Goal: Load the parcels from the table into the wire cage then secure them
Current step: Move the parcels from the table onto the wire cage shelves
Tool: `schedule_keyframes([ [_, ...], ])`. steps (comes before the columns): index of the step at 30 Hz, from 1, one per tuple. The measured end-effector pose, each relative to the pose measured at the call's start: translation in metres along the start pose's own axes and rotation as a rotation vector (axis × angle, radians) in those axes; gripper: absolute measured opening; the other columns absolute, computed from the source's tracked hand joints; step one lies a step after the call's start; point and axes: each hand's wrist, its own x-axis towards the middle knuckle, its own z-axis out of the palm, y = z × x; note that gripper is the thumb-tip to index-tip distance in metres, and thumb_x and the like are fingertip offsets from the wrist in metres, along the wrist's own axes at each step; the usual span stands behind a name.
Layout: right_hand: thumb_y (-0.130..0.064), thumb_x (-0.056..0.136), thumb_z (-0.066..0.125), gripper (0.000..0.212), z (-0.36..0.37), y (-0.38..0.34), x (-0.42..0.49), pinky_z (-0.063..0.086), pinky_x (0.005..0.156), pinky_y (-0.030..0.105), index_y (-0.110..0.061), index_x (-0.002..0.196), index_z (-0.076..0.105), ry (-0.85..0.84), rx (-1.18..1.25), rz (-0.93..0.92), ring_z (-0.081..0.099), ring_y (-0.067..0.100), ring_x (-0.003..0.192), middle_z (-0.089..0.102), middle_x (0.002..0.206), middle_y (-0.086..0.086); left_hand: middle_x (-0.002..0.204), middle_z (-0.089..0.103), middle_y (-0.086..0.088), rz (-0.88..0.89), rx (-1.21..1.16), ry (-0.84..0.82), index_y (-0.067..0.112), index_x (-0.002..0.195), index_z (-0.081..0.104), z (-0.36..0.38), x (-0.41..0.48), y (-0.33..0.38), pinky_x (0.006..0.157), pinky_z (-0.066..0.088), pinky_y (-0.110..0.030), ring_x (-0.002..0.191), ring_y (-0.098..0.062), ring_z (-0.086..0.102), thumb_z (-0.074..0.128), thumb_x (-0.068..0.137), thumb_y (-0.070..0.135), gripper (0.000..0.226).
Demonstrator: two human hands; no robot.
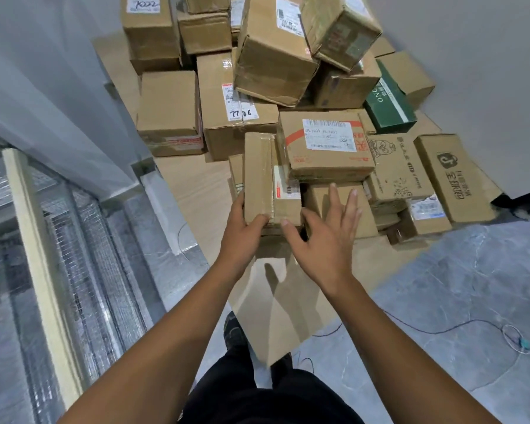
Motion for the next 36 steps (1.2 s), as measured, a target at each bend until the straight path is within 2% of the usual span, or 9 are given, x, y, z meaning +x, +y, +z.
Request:
schedule_keyframes([
  [6, -0.066, 0.091, 0.05, 0.061, -0.004, 0.003, -0.015, -0.02, 0.124, 0.041, -0.025, 0.133, 0.065, -0.039, 0.185, -0.08, -0.019, 0.021, 0.157, 0.014, 0.172, 0.005, 0.13, 0.063, 0.016, -0.074, -0.176, 0.149, 0.038, 0.138, 0.046, 0.003, -0.025, -0.004, 0.105, 0.053, -0.036, 0.116, -0.004, 0.063, 0.06, 0.102, 0.038, 0.039],
  [10, -0.06, 0.089, 0.057, 0.058, -0.003, -0.003, -0.025, 0.012, 0.127, 0.05, -0.023, 0.133, 0.059, -0.04, 0.36, -0.126, -0.002, 0.019, 0.158, 0.029, 0.165, 0.004, 0.133, 0.066, 0.005, -0.091, -0.317, 0.237, 0.03, 0.141, 0.049, 0.001, -0.051, -0.009, 0.109, 0.051, -0.048, 0.122, -0.018, 0.064, 0.061, 0.094, 0.041, 0.049],
  [15, -0.06, 0.086, 0.058, 0.066, 0.01, -0.022, -0.036, 0.034, 0.113, 0.032, -0.024, 0.14, 0.049, -0.172, 0.571, -0.156, 0.033, 0.012, 0.138, 0.043, 0.143, -0.004, 0.155, 0.049, 0.007, -0.029, -0.399, 0.323, 0.038, 0.159, 0.033, -0.019, -0.092, -0.023, 0.117, 0.043, -0.046, 0.137, -0.017, 0.055, 0.07, 0.082, 0.053, 0.086],
  [19, -0.048, 0.092, 0.065, 0.063, 0.027, -0.053, -0.046, 0.04, 0.099, 0.007, -0.032, 0.149, 0.041, -0.39, 0.773, -0.157, 0.044, -0.01, 0.127, 0.044, 0.143, -0.009, 0.156, 0.049, 0.008, 0.048, -0.362, 0.38, 0.04, 0.16, 0.03, -0.044, -0.118, -0.037, 0.115, 0.045, -0.045, 0.136, -0.013, 0.056, 0.065, 0.093, 0.042, 0.075],
  [23, -0.037, 0.097, 0.068, 0.051, 0.046, -0.093, -0.058, 0.045, 0.112, 0.034, -0.032, 0.144, 0.047, -0.474, 0.759, -0.224, 0.047, -0.004, 0.128, 0.048, 0.141, -0.009, 0.152, 0.052, 0.013, 0.049, -0.414, 0.507, 0.041, 0.161, 0.025, -0.075, -0.143, -0.055, 0.114, 0.046, -0.044, 0.132, -0.009, 0.058, 0.06, 0.095, 0.037, 0.075],
  [26, -0.036, 0.097, 0.069, 0.05, 0.066, -0.131, -0.071, 0.051, 0.106, 0.045, -0.033, 0.142, 0.048, -0.579, 0.72, -0.26, 0.055, 0.007, 0.125, 0.049, 0.138, -0.004, 0.147, 0.056, 0.013, 0.037, -0.452, 0.618, 0.048, 0.155, 0.033, -0.107, -0.164, -0.072, 0.111, 0.049, -0.045, 0.129, -0.01, 0.061, 0.059, 0.09, 0.039, 0.071],
  [29, -0.038, 0.096, 0.069, 0.053, 0.094, -0.176, -0.093, 0.056, 0.098, 0.048, -0.039, 0.144, 0.047, -0.693, 0.665, -0.343, 0.064, 0.02, 0.115, 0.05, 0.135, 0.0, 0.136, 0.064, 0.01, 0.045, -0.524, 0.757, 0.05, 0.142, 0.045, -0.147, -0.187, -0.094, 0.102, 0.055, -0.044, 0.121, -0.015, 0.066, 0.059, 0.082, 0.04, 0.062],
  [33, -0.04, 0.097, 0.067, 0.057, 0.138, -0.239, -0.14, 0.057, 0.096, 0.047, -0.049, 0.147, 0.043, -0.868, 0.574, -0.467, 0.065, 0.014, 0.109, 0.048, 0.127, -0.005, 0.129, 0.063, 0.015, 0.015, -0.55, 1.034, 0.031, 0.142, 0.046, -0.208, -0.22, -0.125, 0.091, 0.055, -0.029, 0.113, -0.001, 0.066, 0.064, 0.088, 0.05, 0.06],
  [36, -0.039, 0.097, 0.067, 0.057, 0.177, -0.283, -0.178, 0.055, 0.101, 0.046, -0.046, 0.149, 0.043, -0.972, 0.516, -0.551, 0.061, 0.008, 0.113, 0.047, 0.128, -0.004, 0.13, 0.064, 0.009, -0.028, -0.555, 1.168, 0.026, 0.143, 0.045, -0.254, -0.243, -0.157, 0.094, 0.055, -0.03, 0.113, -0.002, 0.066, 0.063, 0.093, 0.044, 0.056],
])
